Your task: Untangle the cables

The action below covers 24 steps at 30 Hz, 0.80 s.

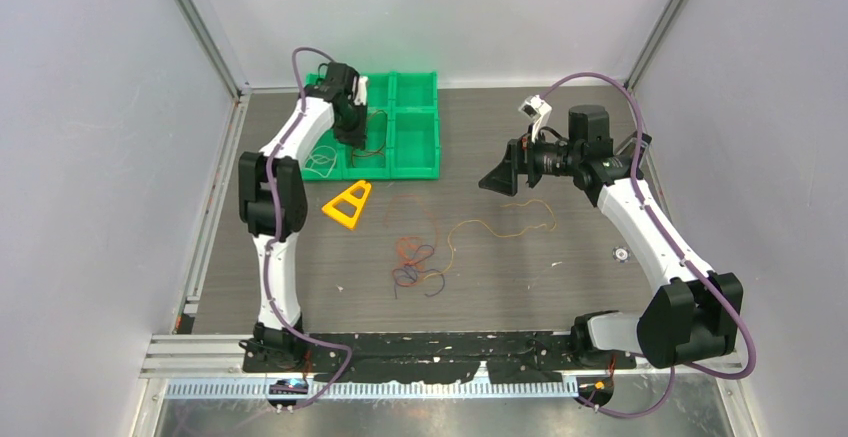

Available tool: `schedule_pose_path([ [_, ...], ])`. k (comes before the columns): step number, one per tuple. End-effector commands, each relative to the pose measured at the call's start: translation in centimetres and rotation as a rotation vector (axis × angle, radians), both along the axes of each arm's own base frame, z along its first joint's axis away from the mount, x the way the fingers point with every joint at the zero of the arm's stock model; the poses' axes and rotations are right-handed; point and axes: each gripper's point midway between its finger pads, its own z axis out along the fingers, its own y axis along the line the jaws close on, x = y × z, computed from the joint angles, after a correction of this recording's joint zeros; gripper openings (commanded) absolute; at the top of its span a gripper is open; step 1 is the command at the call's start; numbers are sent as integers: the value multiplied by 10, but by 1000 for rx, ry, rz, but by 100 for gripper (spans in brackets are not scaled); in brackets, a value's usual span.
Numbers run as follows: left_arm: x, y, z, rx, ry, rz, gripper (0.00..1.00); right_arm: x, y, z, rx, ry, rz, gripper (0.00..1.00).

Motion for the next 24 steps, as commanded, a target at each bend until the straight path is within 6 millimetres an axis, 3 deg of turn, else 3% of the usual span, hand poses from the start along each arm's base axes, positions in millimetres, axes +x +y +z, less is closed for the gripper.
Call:
schedule_pose_path([
  [1,3,-1,39,-40,-66,-7,28,-4,-1,19,9,-70,20,96],
  [5,2,-6,78,-65,-207,-30,53,-5,-1,21,8,-77,22,96],
  [11,-7,-11,131,-108,-298,-49,77,-5,0,27,17,-85,25,96],
  [13,-14,-14,150,-132,-336,-70,95,-5,-1,31,17,-103,25,96],
  [15,-25,-15,171,-144,-382,-104,100,-7,-2,36,13,-118,24,96],
  [20,-77,2,236,-65,-579,-250,100,-17,-17,36,-120,-156,35,97],
  [24,-145,27,254,26,-614,-362,100,-31,-40,25,-291,-148,36,98],
])
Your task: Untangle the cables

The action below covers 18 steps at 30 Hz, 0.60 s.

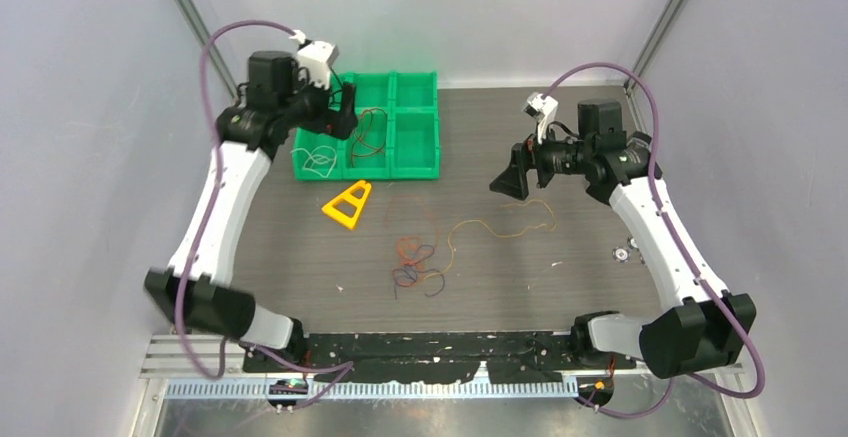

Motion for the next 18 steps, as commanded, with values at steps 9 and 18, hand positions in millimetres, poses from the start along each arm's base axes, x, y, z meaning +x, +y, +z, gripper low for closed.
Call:
schedule_pose_path([
  [9,-214,-3,44,60,-95,-538,100,-58,-72,-49,-463,38,25,100],
  [18,-216,-41,-30,131,-43,-802,100,-35,-80,-108,-626,111,118,95],
])
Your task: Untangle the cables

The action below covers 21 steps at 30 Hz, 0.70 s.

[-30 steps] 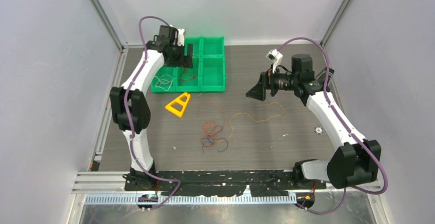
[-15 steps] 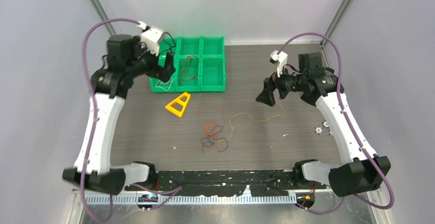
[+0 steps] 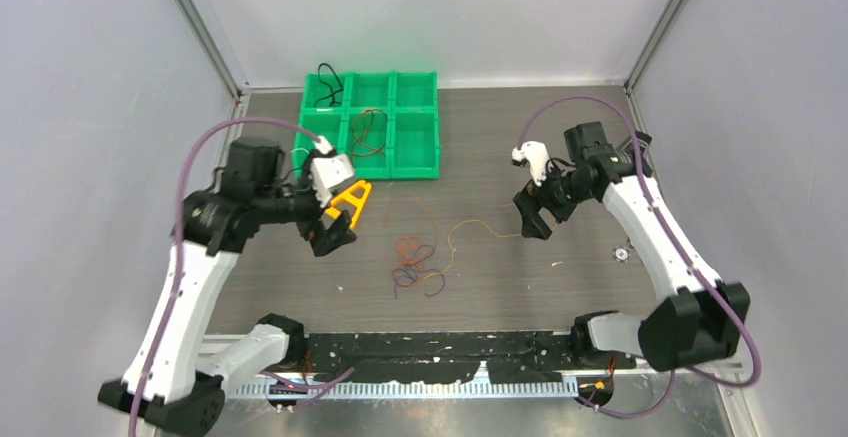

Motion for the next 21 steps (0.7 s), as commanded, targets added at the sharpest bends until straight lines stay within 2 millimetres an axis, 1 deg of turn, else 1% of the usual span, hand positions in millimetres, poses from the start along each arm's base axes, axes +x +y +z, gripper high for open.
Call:
schedule_pose_path([
  [1,7,-24,-32,30,45,-142,100,20,-6,-40,-133,50,77,94],
  [3,10,-32,-36,1,68,-157,100,28,-7,-61,-202,61,107,92],
  [4,11,-36,-37,-12,76,-164,100,31,-3,-71,-223,65,140,92],
  [5,13,-38,-39,-19,85,-166,100,33,-1,-76,-240,66,156,92],
  [7,19,-42,-42,-39,108,-146,100,31,15,-85,-230,99,199,90],
  [8,19,-44,-44,-51,131,-139,99,31,26,-91,-230,112,227,90],
  [9,17,-46,-45,-66,150,-141,100,30,32,-94,-234,121,230,89],
  [10,15,-47,-48,-75,163,-145,100,30,44,-102,-244,120,257,89],
  [11,14,-47,-49,-83,165,-142,100,33,47,-107,-264,115,247,88],
  [12,14,-47,-52,-86,166,-134,100,36,56,-115,-275,103,262,88],
  [13,13,-46,-54,-86,167,-128,100,39,56,-119,-300,99,247,87],
  [14,13,-45,-56,-84,165,-122,100,43,60,-127,-318,99,252,86],
  [17,17,-40,-56,-69,147,-91,100,45,54,-138,-405,107,240,82],
  [21,30,-36,-51,-80,128,-36,99,32,35,-152,-514,139,260,70],
])
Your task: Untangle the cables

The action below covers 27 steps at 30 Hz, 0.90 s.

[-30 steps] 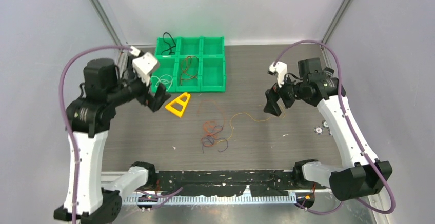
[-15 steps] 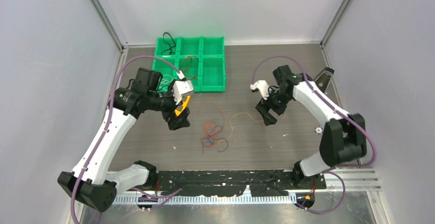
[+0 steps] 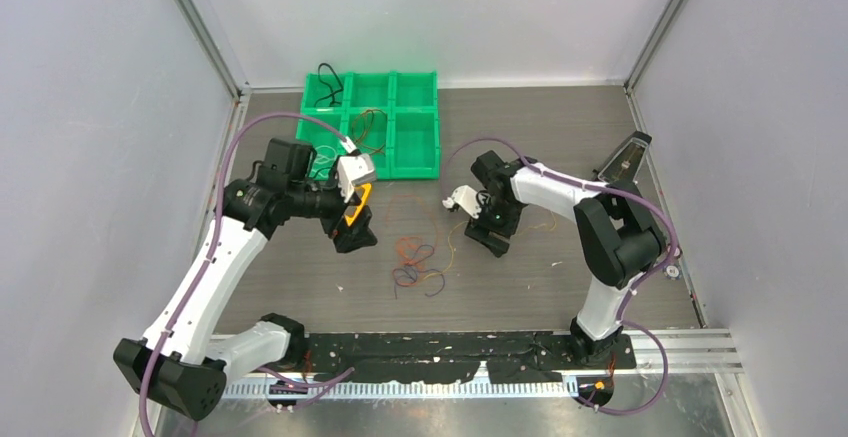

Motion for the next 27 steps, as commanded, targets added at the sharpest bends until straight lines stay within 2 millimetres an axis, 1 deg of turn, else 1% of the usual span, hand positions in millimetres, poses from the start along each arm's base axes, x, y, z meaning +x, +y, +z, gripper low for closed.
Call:
schedule_pose_path([
  [1,19,-1,23,-53,-83,54,99,10,-21,-1,-124,-77,-6,67],
  [2,21,-2,25,-59,-86,62,100,5,-26,-6,-141,-62,0,63],
  [3,24,-3,29,-67,-96,66,100,6,-33,-7,-178,-74,9,55],
  [4,27,-3,32,-74,-105,72,100,4,-37,-10,-189,-70,16,48],
  [5,30,-4,36,-83,-115,78,100,4,-36,-8,-185,-73,28,33],
  [6,34,-4,40,-95,-125,87,100,5,-34,-1,-170,-83,30,26],
  [7,38,-5,44,-111,-130,92,100,4,-23,6,-109,-73,37,14],
  [8,42,-5,49,-126,-146,101,100,8,-8,28,-24,-91,40,8],
  [9,48,-4,55,-141,-167,111,100,11,0,43,34,-106,35,7],
  [10,53,-4,60,-155,-196,116,100,17,22,81,173,-146,46,6],
  [11,59,-3,67,-167,-228,120,100,17,25,111,250,-179,36,6],
  [12,63,-3,75,-179,-262,116,100,23,46,152,395,-217,53,6],
  [13,67,-4,83,-190,-301,108,100,31,49,197,485,-302,50,6],
  [14,68,-6,90,-201,-324,99,100,24,60,223,593,-297,57,6],
  [15,70,-9,100,-218,-356,78,100,24,61,262,667,-370,70,6],
  [16,69,-13,108,-240,-375,48,99,17,67,282,731,-376,88,6],
  [17,67,-18,117,-267,-391,17,100,12,68,312,780,-427,111,6],
  [18,66,-23,127,-296,-404,-5,100,6,72,327,826,-424,119,6],
  [19,65,-28,139,-325,-418,-19,100,3,73,349,862,-463,133,6],
  [20,66,-32,150,-350,-426,-24,100,-2,77,360,900,-452,128,6],
  [21,67,-37,161,-372,-440,-30,100,-2,79,377,934,-487,140,6],
  [22,67,-41,174,-394,-458,-39,100,-4,82,384,965,-479,130,6],
  [23,67,-46,184,-409,-472,-48,100,-2,84,396,993,-513,139,6],
  [24,68,-50,190,-416,-480,-56,100,-1,86,402,1013,-514,126,5],
  [25,69,-53,198,-424,-491,-56,100,3,88,411,1036,-549,134,6],
  [26,71,-55,205,-437,-499,-49,100,4,89,415,1050,-552,124,6],
  [27,74,-56,211,-451,-497,-34,100,9,92,425,1073,-587,131,5],
])
